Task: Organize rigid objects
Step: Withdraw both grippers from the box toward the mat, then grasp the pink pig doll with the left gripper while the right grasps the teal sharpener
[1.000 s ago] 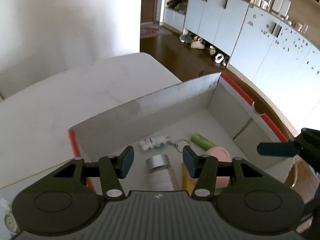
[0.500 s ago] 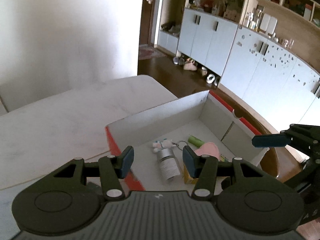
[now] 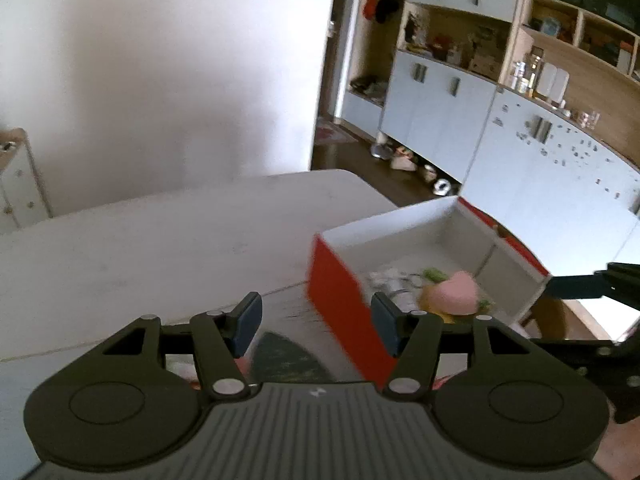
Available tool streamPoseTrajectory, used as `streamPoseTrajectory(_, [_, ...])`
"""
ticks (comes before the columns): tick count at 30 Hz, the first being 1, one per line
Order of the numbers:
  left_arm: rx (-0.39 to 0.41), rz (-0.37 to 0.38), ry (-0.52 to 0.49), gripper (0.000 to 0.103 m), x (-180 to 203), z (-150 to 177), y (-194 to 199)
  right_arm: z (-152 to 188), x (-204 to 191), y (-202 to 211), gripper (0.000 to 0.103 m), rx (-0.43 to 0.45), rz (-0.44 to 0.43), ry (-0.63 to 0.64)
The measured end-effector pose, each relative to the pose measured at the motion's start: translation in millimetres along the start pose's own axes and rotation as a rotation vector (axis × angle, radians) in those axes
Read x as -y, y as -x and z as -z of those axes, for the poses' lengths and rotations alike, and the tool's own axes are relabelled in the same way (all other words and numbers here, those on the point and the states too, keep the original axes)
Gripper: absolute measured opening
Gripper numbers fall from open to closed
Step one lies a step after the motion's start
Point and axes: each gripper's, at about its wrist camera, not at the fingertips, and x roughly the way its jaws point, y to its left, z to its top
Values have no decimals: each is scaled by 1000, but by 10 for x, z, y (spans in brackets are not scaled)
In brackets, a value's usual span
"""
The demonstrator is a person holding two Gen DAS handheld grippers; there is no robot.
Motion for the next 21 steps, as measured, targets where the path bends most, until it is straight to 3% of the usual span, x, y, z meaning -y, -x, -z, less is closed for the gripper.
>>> streamPoseTrajectory(3, [9,-20,-7,60,-201,89,106,47,-175,-38,101,5,-10,3])
streamPoseTrajectory(6, [15,-39,4,67,-404,149,188,95,-342,-109,101,-1,-24,5])
streamPoseTrajectory(11, [21,-65,18,72,-668,255,265,160,-609,-265,101,-25,-36,20])
streamPoseTrajectory(15, [27,-74,41,83,-907,366,280,215,-801,-431,101,-46,-38,17])
streamPoseTrajectory(21, [2,-84,77,84,-1124,542,183,356,-1076,-717,101,-85,-19,68])
